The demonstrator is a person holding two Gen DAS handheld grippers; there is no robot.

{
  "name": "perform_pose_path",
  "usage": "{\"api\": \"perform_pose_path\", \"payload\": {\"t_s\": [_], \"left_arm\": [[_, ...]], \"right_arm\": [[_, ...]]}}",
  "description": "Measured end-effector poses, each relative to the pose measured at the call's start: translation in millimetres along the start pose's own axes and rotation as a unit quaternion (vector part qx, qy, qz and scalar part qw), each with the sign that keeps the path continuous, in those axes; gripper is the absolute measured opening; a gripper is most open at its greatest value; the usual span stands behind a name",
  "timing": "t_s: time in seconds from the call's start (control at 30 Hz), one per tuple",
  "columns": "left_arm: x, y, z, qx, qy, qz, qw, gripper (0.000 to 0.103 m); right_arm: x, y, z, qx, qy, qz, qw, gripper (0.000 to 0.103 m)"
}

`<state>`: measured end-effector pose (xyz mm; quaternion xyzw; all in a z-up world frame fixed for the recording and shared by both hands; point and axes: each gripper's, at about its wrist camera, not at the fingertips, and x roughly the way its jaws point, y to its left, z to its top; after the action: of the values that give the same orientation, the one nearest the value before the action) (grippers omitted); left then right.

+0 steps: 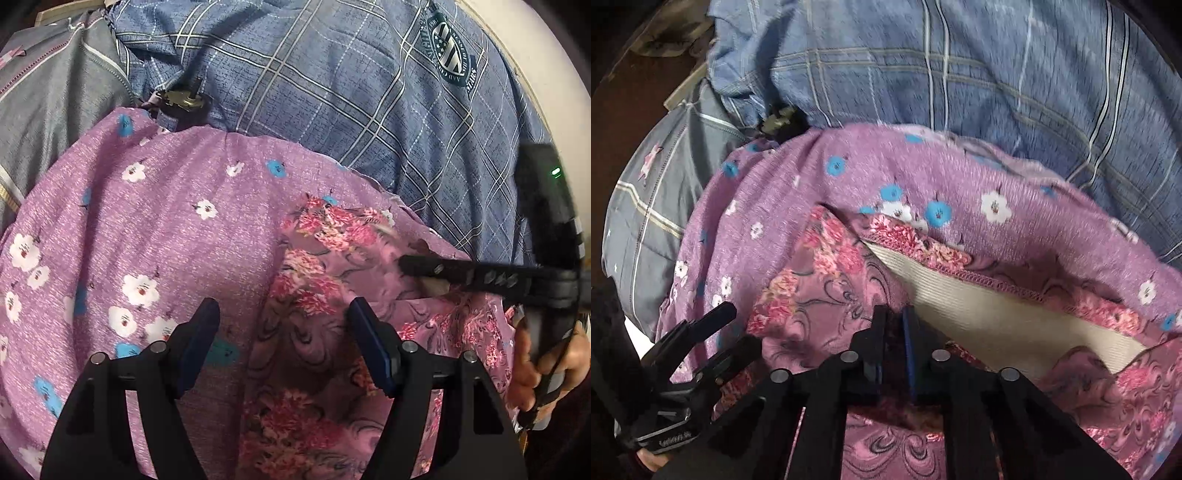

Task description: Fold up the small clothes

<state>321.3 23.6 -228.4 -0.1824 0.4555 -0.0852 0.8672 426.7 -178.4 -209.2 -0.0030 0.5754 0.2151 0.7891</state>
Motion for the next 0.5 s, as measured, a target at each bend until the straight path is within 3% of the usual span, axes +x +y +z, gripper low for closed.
{"api": "perform_pose_path", "payload": {"t_s": [0.17, 0.37, 0.43, 0.5], "left_arm": [[-2.3, 3.7, 0.3, 0.000, -0.004, 0.003, 1.0000, 0.072], [-3.1, -0.3, -0.3, 0.009, -0.004, 0.004, 0.9999, 0.072], [-2.1, -2.4, 0.2, 0.012, -0.001, 0.003, 0.9999, 0.072], [-3.1, -5.0, 0.3, 0.017, 0.001, 0.000, 0.9998, 0.072]], "right_arm": [[-30.7, 5.6, 22.2, 0.024, -0.082, 0.024, 0.996, 0.004], [-16.2, -1.8, 41.7, 0.074, -0.119, 0.029, 0.990, 0.003], [-2.9, -10.1, 44.2, 0.092, -0.133, 0.025, 0.986, 0.010], [13.1, -23.5, 42.2, 0.128, -0.104, 0.050, 0.985, 0.028]]}}
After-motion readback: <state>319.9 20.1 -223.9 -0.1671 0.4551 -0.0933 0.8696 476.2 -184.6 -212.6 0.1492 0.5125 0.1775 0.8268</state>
